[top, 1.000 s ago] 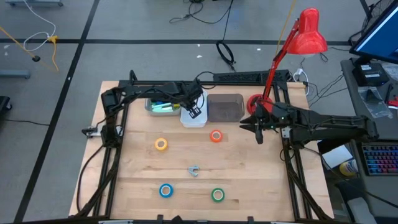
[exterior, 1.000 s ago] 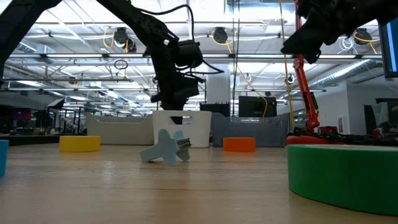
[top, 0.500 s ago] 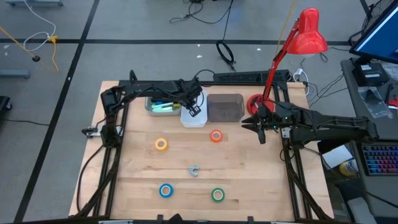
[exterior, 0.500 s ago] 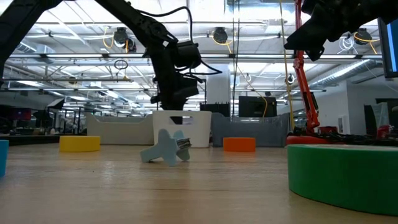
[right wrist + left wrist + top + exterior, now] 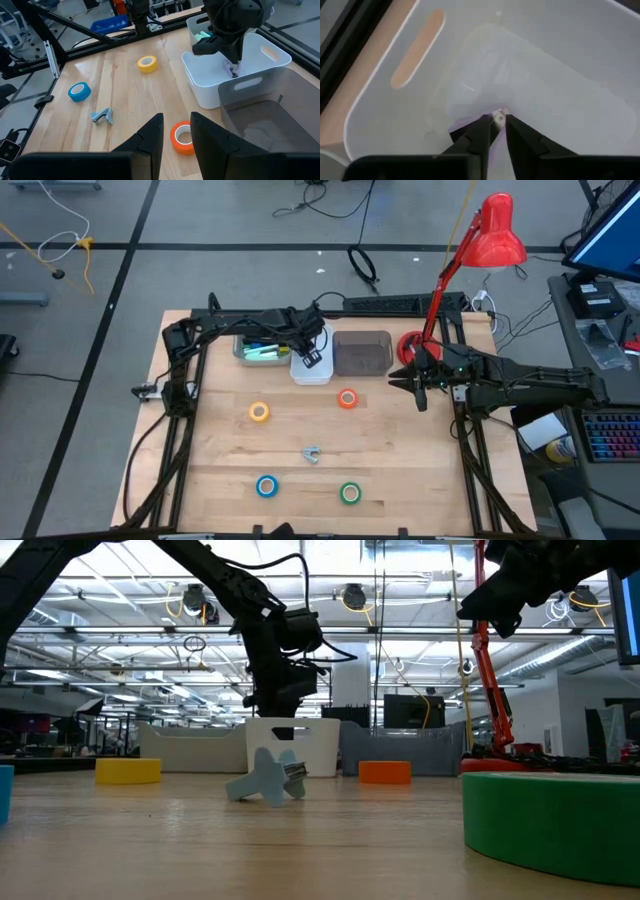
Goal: Pick and place Stapler, Stapler remover, tape
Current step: Put the purple staple remover into the white bin, then put the gray staple remover into the white bin
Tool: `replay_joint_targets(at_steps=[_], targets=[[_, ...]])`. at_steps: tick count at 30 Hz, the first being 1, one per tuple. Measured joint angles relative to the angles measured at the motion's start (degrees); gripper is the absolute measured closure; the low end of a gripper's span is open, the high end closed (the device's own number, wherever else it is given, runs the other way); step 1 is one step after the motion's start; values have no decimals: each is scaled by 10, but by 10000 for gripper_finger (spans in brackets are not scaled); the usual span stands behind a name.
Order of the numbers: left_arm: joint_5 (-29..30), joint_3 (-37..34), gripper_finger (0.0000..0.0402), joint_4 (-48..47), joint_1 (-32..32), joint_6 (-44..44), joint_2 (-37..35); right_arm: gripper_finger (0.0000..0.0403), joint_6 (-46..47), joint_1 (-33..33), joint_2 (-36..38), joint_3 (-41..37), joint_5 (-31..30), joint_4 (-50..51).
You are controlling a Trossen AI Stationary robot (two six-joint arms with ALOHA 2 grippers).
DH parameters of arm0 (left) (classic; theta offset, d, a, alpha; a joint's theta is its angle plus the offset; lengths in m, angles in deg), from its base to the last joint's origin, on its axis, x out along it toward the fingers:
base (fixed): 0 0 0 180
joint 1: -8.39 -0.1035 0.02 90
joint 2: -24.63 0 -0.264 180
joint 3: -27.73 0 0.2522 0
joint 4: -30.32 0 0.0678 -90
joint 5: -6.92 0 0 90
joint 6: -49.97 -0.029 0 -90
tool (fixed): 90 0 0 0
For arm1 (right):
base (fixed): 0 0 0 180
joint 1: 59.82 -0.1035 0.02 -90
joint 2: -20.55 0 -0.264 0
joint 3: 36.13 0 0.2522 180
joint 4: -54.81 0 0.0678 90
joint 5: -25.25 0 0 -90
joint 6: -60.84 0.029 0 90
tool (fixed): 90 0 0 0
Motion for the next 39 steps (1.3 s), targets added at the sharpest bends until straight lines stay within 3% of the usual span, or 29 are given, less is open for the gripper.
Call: replay_joint_targets(at_steps=[7,12,22,31,35,39], targets=[[-3,1,293,-2,0,13,-14,312,-2,0,0,0,0,0],[-44,14,282,-9,9,33,-58,313,-13,0,2,0,0,1],[-60,14,282,-20,125,41,-155,313,-28,1,48,-1,15,30],[-9,14,282,-29,255,94,-136,313,-28,1,87,-8,15,39],[-1,14,282,-28,290,125,-114,313,-6,1,111,-57,17,-10],[-4,14,282,-28,316,151,-85,312,25,1,135,-122,59,-75]])
